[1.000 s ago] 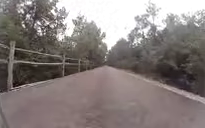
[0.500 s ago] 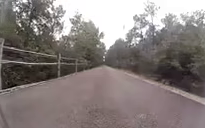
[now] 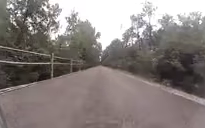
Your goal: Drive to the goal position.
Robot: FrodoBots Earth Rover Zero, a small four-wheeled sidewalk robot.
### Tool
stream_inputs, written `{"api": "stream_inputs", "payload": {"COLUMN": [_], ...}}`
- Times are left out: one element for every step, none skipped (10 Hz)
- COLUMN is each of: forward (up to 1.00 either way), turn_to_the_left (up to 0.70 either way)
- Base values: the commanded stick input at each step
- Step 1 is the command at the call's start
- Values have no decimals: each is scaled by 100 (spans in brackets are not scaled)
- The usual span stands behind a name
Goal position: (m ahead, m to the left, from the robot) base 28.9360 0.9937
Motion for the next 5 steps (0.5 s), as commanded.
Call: {"api": "stream_inputs", "payload": {"forward": [70,70,70,70,70], "turn_to_the_left": [0,0,0,0,0]}}
